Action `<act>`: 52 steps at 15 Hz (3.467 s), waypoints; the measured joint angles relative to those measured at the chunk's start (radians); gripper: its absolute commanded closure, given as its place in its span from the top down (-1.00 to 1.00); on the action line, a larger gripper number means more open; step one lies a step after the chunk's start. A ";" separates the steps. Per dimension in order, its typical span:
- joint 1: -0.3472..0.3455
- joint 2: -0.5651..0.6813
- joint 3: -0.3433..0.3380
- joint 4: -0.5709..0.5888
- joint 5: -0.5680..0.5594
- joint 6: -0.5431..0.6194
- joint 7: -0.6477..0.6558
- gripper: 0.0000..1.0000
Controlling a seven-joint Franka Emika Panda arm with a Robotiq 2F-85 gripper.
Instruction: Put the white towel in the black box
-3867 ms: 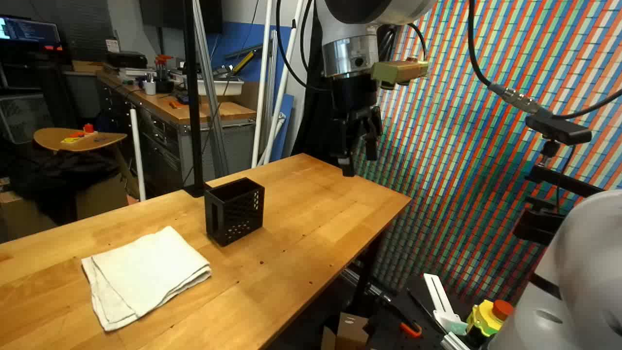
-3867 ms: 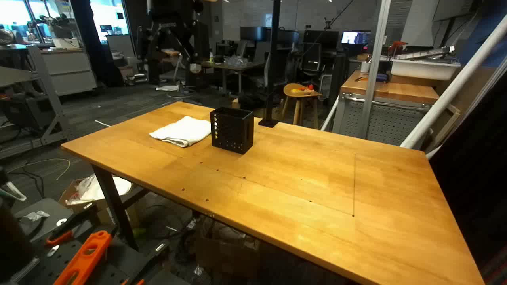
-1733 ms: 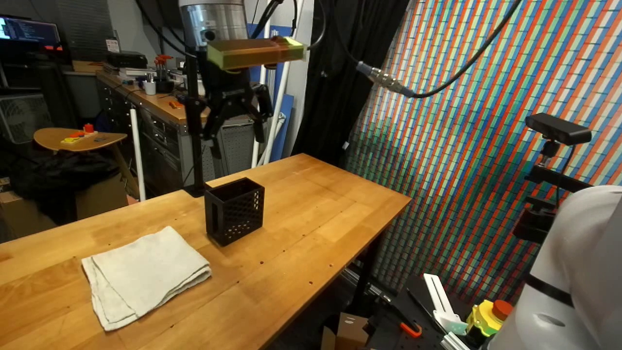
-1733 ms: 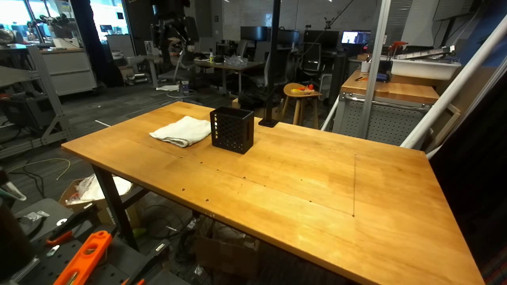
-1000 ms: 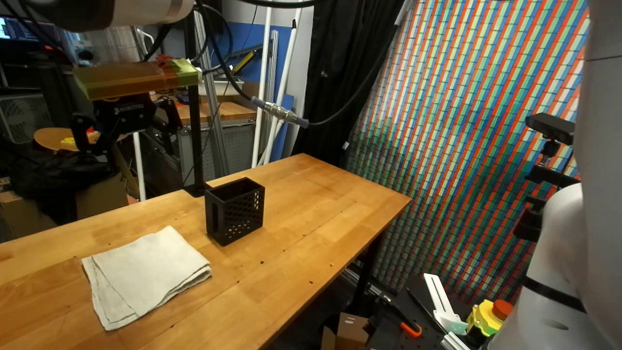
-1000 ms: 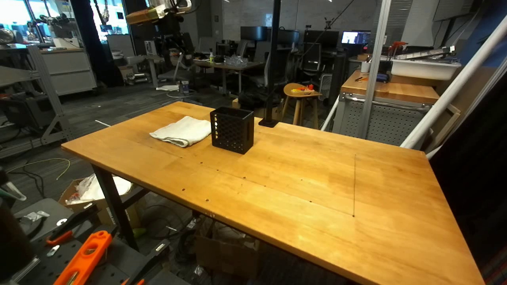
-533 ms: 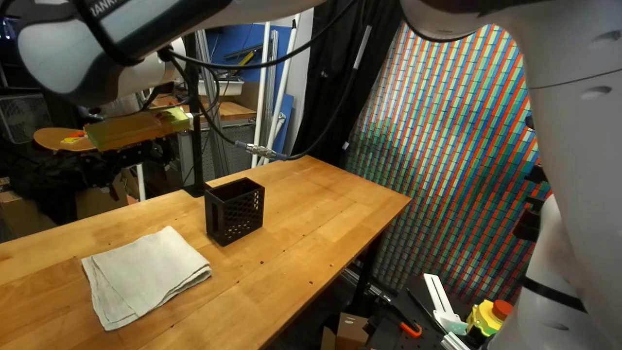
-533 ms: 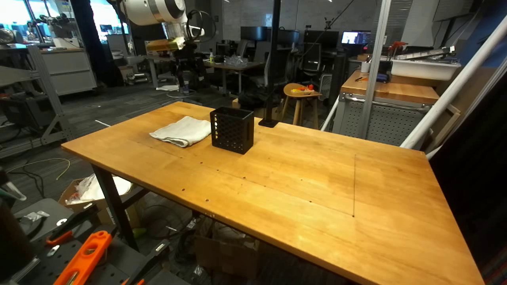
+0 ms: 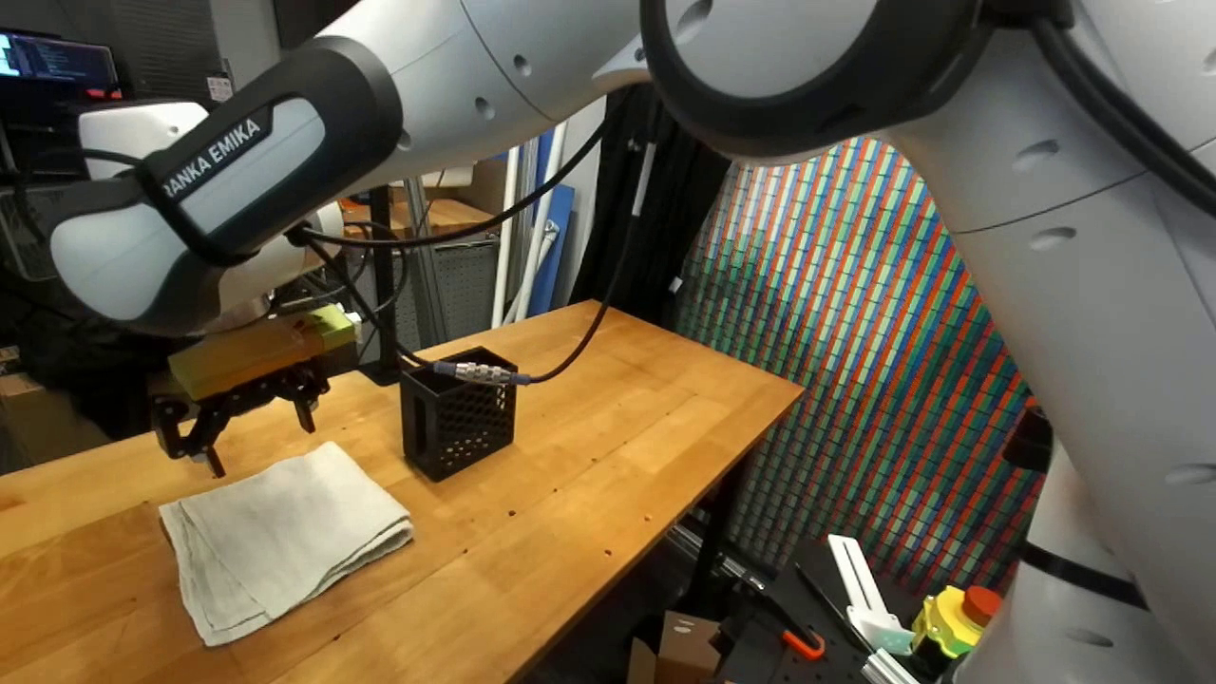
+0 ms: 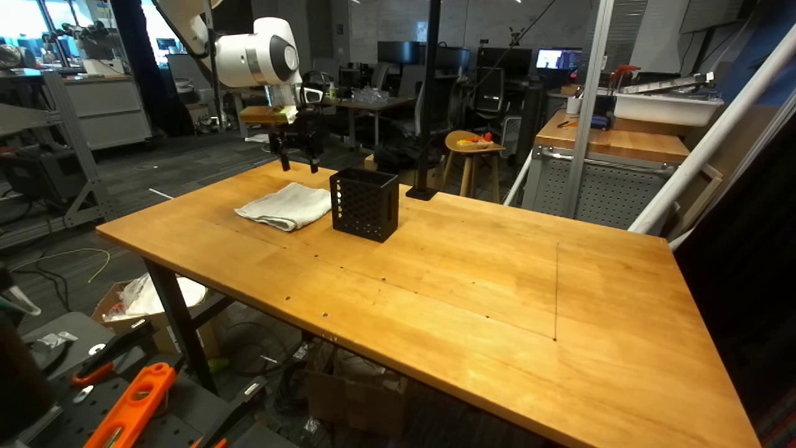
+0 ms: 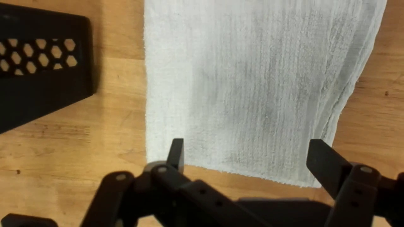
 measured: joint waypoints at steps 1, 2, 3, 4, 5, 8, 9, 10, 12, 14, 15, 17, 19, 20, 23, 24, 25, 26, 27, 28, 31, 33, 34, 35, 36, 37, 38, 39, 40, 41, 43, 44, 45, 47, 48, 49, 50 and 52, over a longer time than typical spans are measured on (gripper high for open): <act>0.008 0.017 0.000 0.007 0.011 0.003 -0.003 1.00; 0.015 0.033 0.001 0.014 0.021 0.007 -0.005 1.00; 0.022 0.047 0.002 0.018 0.033 0.013 -0.008 1.00; 0.028 0.059 0.002 0.020 0.043 0.018 -0.011 1.00; 0.033 0.072 0.003 0.022 0.052 0.025 -0.013 1.00; 0.043 0.109 0.003 0.022 0.069 0.059 -0.020 1.00; 0.043 0.122 0.003 0.022 0.072 0.071 -0.025 1.00; 0.043 0.136 0.001 0.022 0.073 0.081 -0.029 1.00; 0.042 0.152 -0.004 0.021 0.073 0.095 -0.046 1.00; 0.040 0.161 -0.007 0.019 0.073 0.100 -0.064 0.48; 0.039 0.166 -0.007 0.019 0.074 0.104 -0.072 0.32; 0.038 0.168 -0.007 0.018 0.077 0.108 -0.085 0.00; 0.038 0.166 -0.006 0.019 0.081 0.108 -0.096 -0.28; 0.038 0.165 -0.005 0.019 0.082 0.108 -0.104 -0.44; 0.038 0.152 -0.004 0.016 0.082 0.108 -0.131 -0.80; 0.036 0.143 -0.004 0.011 0.082 0.107 -0.140 -0.86; 0.034 0.133 -0.004 0.007 0.082 0.107 -0.148 -0.86; 0.029 0.120 -0.005 -0.002 0.082 0.107 -0.157 -0.81; 0.023 0.106 -0.006 -0.013 0.082 0.107 -0.165 -0.80; 0.015 0.090 -0.007 -0.027 0.082 0.107 -0.173 -0.82; -0.016 0.033 -0.012 -0.078 0.082 0.106 -0.198 -0.79; -0.039 -0.013 -0.018 -0.117 0.082 0.106 -0.209 -0.79; -0.049 -0.037 -0.024 -0.136 0.082 0.104 -0.211 -0.80; -0.059 -0.065 -0.032 -0.156 0.082 0.100 -0.212 -0.80; -0.070 -0.095 -0.040 -0.176 0.082 0.093 -0.212 -0.80; -0.081 -0.126 -0.048 -0.193 0.082 0.084 -0.212 -0.79; -0.091 -0.157 -0.056 -0.208 0.082 0.071 -0.212 -0.79; -0.102 -0.190 -0.064 -0.222 0.082 0.059 -0.212 -0.78; -0.114 -0.223 -0.069 -0.232 0.082 0.043 -0.211 -0.80; -0.125 -0.254 -0.072 -0.240 0.083 0.026 -0.210 -0.80; -0.145 -0.315 -0.075 -0.252 0.086 -0.009 -0.210 -0.79; -0.154 -0.343 -0.076 -0.256 0.087 -0.024 -0.210 -0.79; -0.161 -0.369 -0.077 -0.260 0.087 -0.035 -0.209 -0.78; -0.171 -0.416 -0.081 -0.274 0.084 -0.039 -0.209 -0.79; -0.176 -0.436 -0.084 -0.283 0.080 -0.039 -0.211 -0.80; -0.182 -0.452 -0.086 -0.293 0.073 -0.039 -0.212 -0.79; -0.188 -0.466 -0.088 -0.305 0.069 -0.037 -0.217 -0.78; -0.203 -0.480 -0.089 -0.333 0.068 -0.026 -0.234 -0.80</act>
